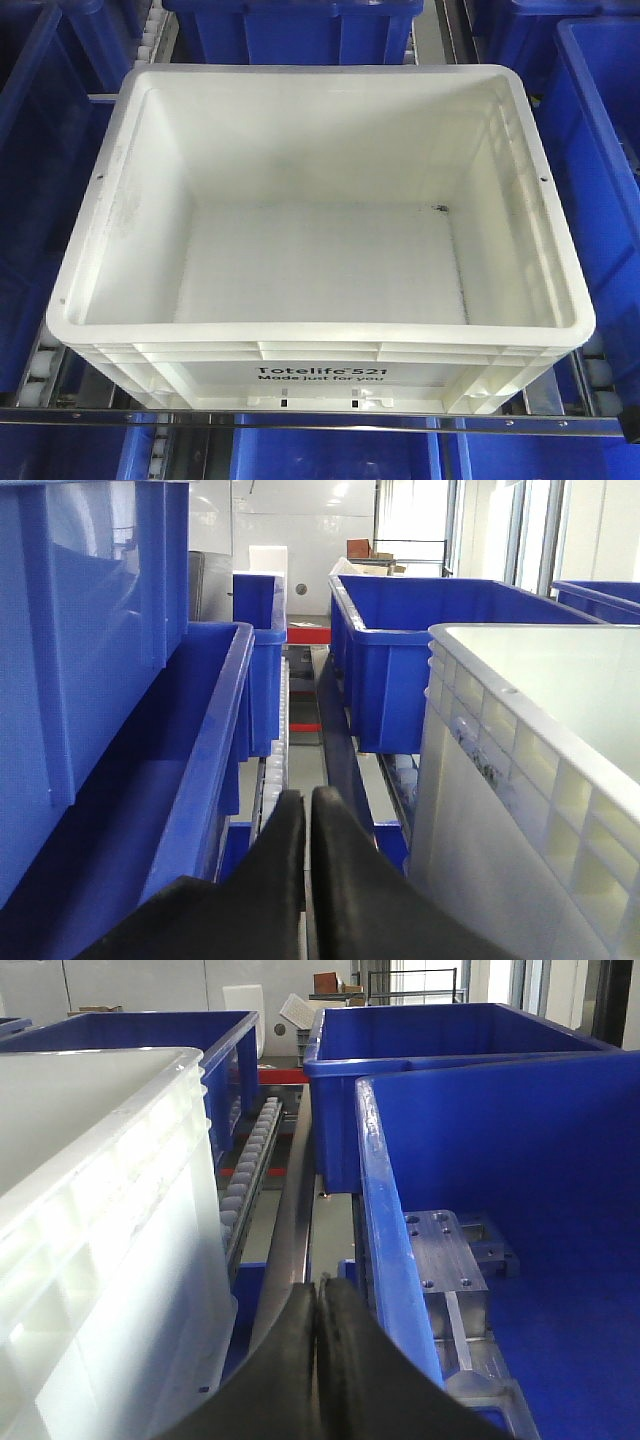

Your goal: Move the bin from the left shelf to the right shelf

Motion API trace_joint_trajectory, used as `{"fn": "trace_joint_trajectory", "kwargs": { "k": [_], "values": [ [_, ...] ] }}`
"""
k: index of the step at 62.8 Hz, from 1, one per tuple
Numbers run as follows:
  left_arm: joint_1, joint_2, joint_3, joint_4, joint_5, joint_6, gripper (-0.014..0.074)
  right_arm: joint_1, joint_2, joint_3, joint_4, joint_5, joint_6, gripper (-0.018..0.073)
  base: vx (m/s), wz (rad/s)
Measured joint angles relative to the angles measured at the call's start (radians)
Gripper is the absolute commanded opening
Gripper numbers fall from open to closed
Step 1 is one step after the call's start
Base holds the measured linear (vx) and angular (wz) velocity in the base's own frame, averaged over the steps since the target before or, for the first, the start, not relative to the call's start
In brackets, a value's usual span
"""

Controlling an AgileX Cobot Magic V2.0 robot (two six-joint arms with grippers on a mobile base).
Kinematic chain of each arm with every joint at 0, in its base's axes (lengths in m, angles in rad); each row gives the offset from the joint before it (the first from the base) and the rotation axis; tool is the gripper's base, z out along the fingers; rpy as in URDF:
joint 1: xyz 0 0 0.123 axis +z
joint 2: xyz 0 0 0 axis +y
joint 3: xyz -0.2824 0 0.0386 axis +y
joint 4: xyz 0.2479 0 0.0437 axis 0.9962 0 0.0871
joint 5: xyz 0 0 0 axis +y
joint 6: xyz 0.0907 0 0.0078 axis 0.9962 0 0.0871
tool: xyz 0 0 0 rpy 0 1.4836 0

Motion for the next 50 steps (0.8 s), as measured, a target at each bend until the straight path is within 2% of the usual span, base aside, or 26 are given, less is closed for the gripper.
{"fn": "trace_joint_trajectory", "kwargs": {
  "k": [14, 50],
  "values": [
    [0.0, 0.0, 0.0, 0.0, 0.0, 0.0, 0.0003, 0.0, 0.0, 0.0, 0.0, -0.058, -0.006, -0.0009, 0.0, 0.0],
    [0.0, 0.0, 0.0, 0.0, 0.0, 0.0, 0.0003, 0.0, 0.0, 0.0, -0.003, -0.081, -0.063, -0.0009, 0.0, 0.0]
  ]
}}
